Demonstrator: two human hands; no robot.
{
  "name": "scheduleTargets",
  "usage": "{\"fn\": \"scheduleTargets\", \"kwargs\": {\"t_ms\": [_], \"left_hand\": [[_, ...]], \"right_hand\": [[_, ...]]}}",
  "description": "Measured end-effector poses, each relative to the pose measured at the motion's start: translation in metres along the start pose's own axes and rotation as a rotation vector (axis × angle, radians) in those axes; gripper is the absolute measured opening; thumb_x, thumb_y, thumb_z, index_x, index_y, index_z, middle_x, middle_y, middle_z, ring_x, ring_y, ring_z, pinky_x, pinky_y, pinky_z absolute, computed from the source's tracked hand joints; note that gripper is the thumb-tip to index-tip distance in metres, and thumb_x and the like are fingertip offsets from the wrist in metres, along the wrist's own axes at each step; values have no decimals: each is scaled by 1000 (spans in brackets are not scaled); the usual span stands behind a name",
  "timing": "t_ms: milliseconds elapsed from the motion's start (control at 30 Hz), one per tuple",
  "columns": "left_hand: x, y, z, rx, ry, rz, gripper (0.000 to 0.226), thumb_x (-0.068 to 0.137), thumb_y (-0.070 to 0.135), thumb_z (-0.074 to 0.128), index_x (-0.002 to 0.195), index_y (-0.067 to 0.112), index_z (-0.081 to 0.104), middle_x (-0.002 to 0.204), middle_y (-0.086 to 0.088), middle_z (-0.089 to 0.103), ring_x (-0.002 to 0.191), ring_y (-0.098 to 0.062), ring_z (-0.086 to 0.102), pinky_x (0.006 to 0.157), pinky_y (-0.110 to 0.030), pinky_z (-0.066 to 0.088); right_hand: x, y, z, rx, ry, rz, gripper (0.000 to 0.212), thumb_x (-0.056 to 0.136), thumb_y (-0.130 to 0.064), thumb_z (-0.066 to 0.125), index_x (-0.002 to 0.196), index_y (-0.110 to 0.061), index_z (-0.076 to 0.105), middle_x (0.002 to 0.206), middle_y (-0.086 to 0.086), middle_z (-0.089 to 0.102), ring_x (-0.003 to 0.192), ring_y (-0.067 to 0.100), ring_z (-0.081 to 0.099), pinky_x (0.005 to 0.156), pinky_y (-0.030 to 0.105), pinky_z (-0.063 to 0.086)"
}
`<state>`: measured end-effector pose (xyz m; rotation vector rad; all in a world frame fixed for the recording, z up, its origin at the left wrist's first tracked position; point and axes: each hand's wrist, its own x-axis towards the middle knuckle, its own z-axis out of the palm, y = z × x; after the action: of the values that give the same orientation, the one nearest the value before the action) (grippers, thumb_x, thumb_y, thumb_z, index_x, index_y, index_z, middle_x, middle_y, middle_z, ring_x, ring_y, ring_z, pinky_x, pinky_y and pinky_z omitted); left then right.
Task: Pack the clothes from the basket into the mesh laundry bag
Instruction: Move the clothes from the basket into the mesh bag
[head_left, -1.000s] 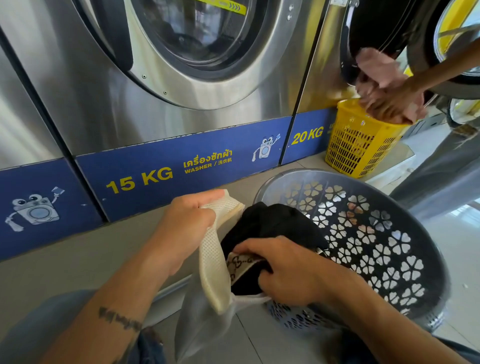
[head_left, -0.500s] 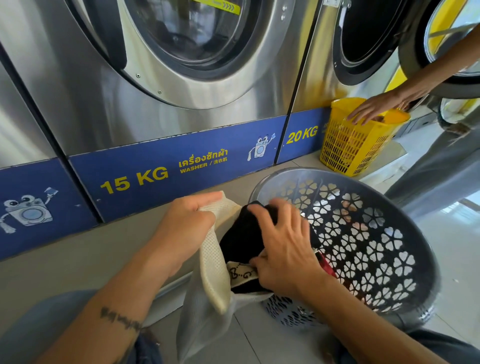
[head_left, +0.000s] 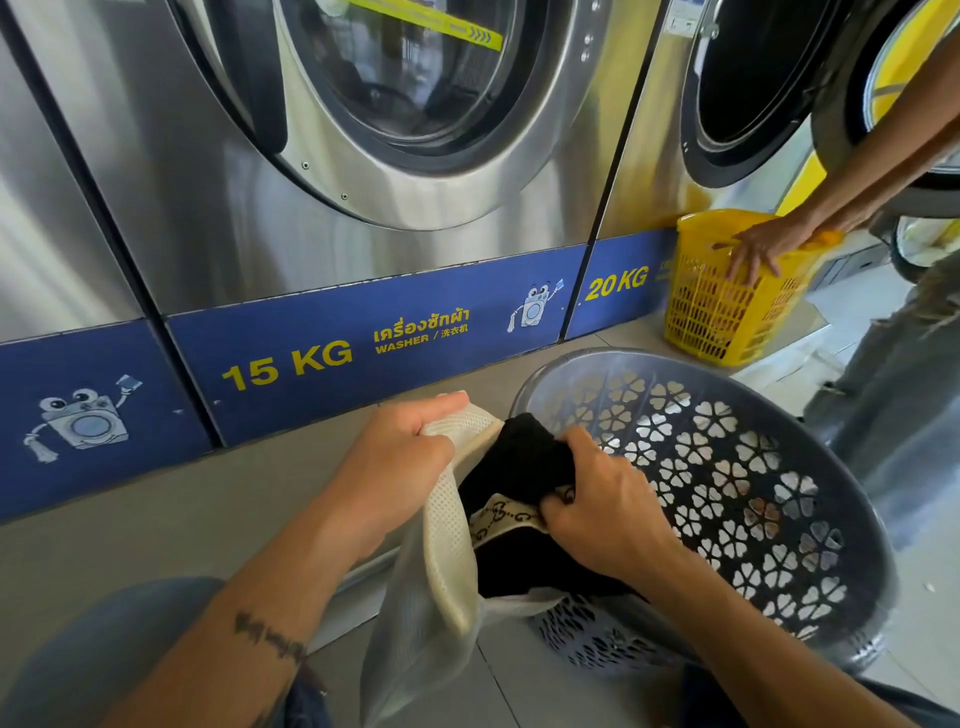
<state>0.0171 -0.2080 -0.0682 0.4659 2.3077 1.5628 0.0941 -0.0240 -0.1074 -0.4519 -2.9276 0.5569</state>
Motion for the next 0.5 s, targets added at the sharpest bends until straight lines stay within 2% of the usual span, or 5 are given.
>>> {"fn": "scheduleTargets", "kwargs": {"t_ms": [100,200,367,433,500], "left_hand": [[1,0,-1,-18,7,-19,64,80,-3,46,132,33,60,132,13,59,113,-3,53,83,-6,38],[7,-3,-6,-130,54,-49,64,66,6,52,119,36,69,119,12,69,105,-12,60,94,-28,46],[10,-5,-12,-227,41,-110,60,62,7,51,105,44,73,100,-6,74,75,-23,50,70,-37,39],[9,-5,-11,-224,37,-113,62,59,9,51,107,43,73,102,-5,74,77,-22,53,72,-38,42],[9,-7,-10,-201,37,-111,62,63,6,52,111,40,72,112,3,72,87,-20,61,84,-41,50]], "right_hand": [[-6,-24,-7,-90,158,-128,44,82,-30,63,122,-22,47,90,1,68,82,30,68,71,42,54],[-11,-46,0,-19,230,-248,45,81,-29,63,122,-21,47,104,5,68,92,34,66,72,43,53],[-11,-40,19,158,-379,-471,30,85,-11,59,113,-21,55,103,2,65,93,25,62,81,47,55],[-7,-30,13,172,-264,-522,47,80,-10,65,124,-27,56,111,0,67,100,24,65,84,43,56],[-1,-21,5,145,10,-521,65,75,-12,69,135,-29,50,121,0,61,110,24,60,91,42,54]]}}
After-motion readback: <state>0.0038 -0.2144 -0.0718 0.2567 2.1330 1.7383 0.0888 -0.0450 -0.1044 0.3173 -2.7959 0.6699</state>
